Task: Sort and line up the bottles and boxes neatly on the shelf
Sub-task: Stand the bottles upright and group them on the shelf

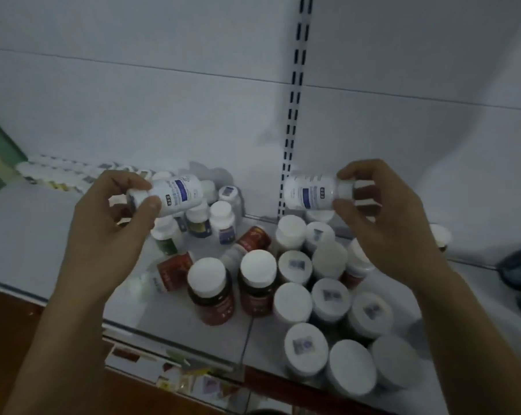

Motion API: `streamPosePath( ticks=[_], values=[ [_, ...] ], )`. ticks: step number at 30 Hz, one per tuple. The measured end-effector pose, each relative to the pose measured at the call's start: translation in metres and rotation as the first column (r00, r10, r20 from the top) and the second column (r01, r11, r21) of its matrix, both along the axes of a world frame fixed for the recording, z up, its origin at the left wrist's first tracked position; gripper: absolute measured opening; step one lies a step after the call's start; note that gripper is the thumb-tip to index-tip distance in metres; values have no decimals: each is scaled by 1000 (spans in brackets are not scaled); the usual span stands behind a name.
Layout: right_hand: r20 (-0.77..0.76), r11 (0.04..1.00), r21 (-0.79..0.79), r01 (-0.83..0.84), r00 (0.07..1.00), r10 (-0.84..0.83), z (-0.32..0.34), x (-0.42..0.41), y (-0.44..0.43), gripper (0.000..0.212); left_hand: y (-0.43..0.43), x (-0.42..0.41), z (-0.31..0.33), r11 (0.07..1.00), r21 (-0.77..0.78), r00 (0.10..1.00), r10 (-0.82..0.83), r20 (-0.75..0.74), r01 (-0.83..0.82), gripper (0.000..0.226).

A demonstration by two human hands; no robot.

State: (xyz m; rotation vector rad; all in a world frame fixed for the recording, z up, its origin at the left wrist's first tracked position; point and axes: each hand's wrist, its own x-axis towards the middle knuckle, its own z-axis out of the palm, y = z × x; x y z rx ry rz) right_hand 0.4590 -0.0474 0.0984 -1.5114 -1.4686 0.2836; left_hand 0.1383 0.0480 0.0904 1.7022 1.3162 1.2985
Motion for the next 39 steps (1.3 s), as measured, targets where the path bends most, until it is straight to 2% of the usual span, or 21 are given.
streamPosePath(
  ticks=[2, 5, 8, 11, 19, 24, 28, 30, 33, 36, 39],
  values=[
    [200, 999, -33, 6, 980, 0, 10, -16, 32, 32, 13, -15, -6, 999, -11, 999, -33, 3, 33, 18],
    [406, 988, -155, 2, 912, 62, 15, -38, 78, 38, 28, -29, -13, 994, -15, 994, -107, -23, 106, 16],
    [598, 960, -280, 10, 784, 166, 5, -55, 114, 38, 41, -38, -16, 983, -25, 983, -181, -16, 181, 16],
    [699, 905, -418, 74, 663, 269, -14, -68, 140, 38, 49, -46, -20, 971, -27, 971, -237, -15, 236, 15],
    [753, 880, -449, 157, 596, 278, -34, -91, 162, 9, 65, -49, -28, 933, -47, 934, -357, -25, 356, 20],
    [697, 828, -515, 220, 669, 256, -24, -83, 141, 22, 73, -39, -25, 922, -30, 919, -388, -64, 387, 23],
    [703, 776, -569, 273, 651, 287, -20, -76, 124, 22, 77, -30, -24, 910, -41, 908, -414, -53, 413, 22],
    [717, 779, -558, 288, 639, 277, -22, -79, 123, 35, 77, -26, -23, 906, -42, 905, -422, -59, 420, 22],
    [778, 790, -517, 330, 567, 272, -24, -85, 130, 47, 77, -22, -21, 902, -29, 899, -432, -72, 431, 22],
    [808, 799, -496, 341, 517, 281, -27, -86, 142, 40, 75, -23, -21, 903, -25, 900, -430, -71, 429, 22],
    [786, 811, -495, 313, 558, 265, -32, -82, 148, 37, 75, -26, -22, 909, -25, 906, -416, -74, 416, 23]
  ],
)
